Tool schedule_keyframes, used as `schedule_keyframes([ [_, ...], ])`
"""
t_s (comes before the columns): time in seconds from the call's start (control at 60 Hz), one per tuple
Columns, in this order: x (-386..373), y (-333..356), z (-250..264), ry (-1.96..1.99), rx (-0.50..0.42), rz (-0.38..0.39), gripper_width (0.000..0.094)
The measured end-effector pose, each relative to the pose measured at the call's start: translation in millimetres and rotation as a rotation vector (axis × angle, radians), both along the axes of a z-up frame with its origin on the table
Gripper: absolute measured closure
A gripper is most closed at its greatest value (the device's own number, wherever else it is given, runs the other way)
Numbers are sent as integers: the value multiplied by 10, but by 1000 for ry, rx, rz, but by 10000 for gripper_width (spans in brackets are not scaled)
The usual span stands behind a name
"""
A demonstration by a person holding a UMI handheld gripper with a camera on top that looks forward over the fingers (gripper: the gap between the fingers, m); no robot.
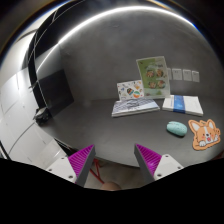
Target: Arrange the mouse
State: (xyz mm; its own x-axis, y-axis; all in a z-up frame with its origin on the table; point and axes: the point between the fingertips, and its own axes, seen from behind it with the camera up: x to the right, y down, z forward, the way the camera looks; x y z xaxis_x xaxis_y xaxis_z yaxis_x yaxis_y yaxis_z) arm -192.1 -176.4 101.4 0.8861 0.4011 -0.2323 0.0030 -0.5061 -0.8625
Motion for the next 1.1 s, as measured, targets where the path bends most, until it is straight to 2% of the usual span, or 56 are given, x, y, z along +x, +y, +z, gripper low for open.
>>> schedule_keyframes([
  [0.133,336,197,-179,-113,34,-12,121],
  [0.267,958,462,-489,-147,-34,-109,117],
  [0.483,2127,1231,-750,-266,-15,-245,115],
  [0.567,2414,1499,-976,-352,-38,-242,114],
  [0.633,2447,1640,-1145,-362,-76,-208,105],
  [0.767,2339,1989,-1127,-334,-52,-169,126],
  [0.9,2250,2296,-1150,-282,-85,-179,138],
  [0.967,2247,2450,-1159,-251,-94,-204,175],
  [0.983,2254,2486,-1164,-253,-91,-205,140],
  [1.0,2255,2522,-1161,-252,-88,-210,213],
  [1.017,2254,2545,-1164,-249,-90,-214,197],
  [1.033,2257,2574,-1161,-244,-90,-224,270],
  [1.05,2262,2594,-1162,-240,-92,-234,244],
  [1.083,2280,2621,-1164,-240,-95,-252,300],
  [1.1,2286,2626,-1165,-241,-96,-260,367],
])
